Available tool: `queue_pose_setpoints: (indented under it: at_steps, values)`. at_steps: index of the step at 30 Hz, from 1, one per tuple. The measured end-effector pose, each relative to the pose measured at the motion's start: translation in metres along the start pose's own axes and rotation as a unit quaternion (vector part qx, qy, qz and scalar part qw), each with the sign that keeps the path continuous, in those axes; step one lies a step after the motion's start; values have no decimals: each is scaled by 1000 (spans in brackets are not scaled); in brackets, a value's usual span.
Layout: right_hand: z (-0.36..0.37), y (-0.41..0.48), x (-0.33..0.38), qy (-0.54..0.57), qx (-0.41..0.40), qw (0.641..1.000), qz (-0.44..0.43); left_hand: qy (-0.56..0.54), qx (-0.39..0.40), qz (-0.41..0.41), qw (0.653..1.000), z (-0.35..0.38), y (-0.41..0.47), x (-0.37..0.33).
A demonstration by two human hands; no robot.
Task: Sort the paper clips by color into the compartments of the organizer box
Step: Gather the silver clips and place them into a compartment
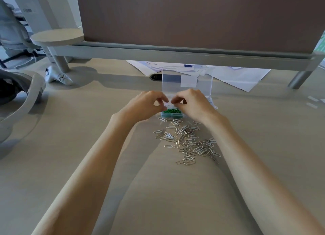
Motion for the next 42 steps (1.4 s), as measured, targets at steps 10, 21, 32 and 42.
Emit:
queue_pose_setpoints:
  at_steps: [10, 21, 32, 42]
  values:
    - [26, -35, 19, -121, 199, 972, 19, -12, 153, -52, 987, 11, -37, 1]
    - [3, -30, 3, -116, 147, 982, 28, -11, 172, -51, 984, 24, -35, -5]
    - [12, -26, -4, -143, 130, 980, 41, -6, 141, -32, 989, 21, -31, -3]
    - [13, -32, 3, -155, 130, 978, 48, 83, 48, 13, 995, 5, -21, -7]
Point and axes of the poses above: each hand's wrist, its own y-axis towards the middle knuckle, its own z-axis out of the palm, x = y × z, the point moved 9 cm from there along y, towards the middle knuckle, and after that the axes turned 9 degrees about z, right-handed, at the moved point
